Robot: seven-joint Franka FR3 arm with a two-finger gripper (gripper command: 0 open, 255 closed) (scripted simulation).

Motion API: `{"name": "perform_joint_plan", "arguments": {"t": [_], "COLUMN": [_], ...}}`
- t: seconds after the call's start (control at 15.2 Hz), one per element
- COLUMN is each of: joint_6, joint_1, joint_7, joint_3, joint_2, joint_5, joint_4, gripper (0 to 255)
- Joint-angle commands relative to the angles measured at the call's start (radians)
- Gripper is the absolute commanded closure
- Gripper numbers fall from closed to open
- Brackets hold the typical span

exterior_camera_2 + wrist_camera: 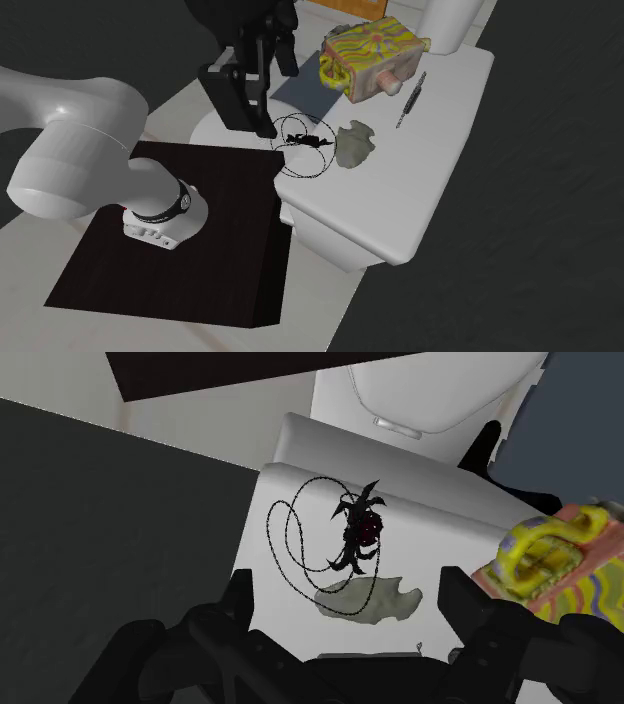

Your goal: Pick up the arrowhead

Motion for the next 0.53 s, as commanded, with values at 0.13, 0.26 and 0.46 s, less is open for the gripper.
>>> {"name": "perform_joint_plan", "arguments": {"t": [0.13,0.26,0.46], "joint_6": [0.112,0.222,0.378], "joint_1": [0.056,0.117,0.217], "joint_7": [-0.163,-0.327,-0.578], "joint_3": [-0.046,-0.096,-0.178], "joint_2": [0.012,0.034,0.082], "joint_5": [-0.019,-0.033,-0.041], "joint_4": [-0.051,-0.092,-0.134], "gripper": [0,0,0]}}
